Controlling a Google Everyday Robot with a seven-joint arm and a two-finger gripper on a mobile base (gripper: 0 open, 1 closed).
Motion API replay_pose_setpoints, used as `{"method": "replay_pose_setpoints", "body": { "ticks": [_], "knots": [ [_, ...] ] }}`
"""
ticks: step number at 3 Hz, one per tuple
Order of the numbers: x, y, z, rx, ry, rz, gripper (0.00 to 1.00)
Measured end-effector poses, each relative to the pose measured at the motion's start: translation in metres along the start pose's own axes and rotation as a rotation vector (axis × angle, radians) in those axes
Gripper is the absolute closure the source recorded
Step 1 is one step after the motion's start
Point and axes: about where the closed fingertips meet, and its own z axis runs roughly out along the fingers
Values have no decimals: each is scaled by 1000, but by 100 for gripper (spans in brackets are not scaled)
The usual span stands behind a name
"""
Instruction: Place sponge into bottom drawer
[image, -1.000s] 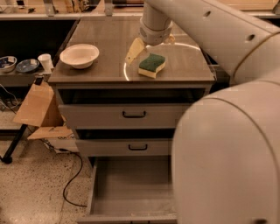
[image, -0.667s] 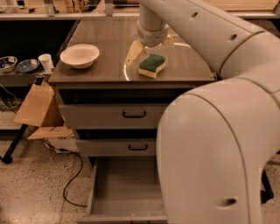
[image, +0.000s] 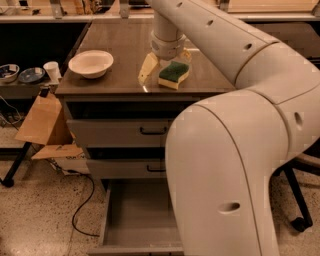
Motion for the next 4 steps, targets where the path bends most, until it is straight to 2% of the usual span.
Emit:
{"method": "replay_pose_setpoints", "body": {
  "ticks": [1, 3, 4],
  "knots": [
    [-6, 7, 12, -33, 7, -22, 0],
    [-20, 7, 40, -58, 26, -67, 3],
    [-21, 6, 37, -59, 27, -69, 25]
  ]
}}
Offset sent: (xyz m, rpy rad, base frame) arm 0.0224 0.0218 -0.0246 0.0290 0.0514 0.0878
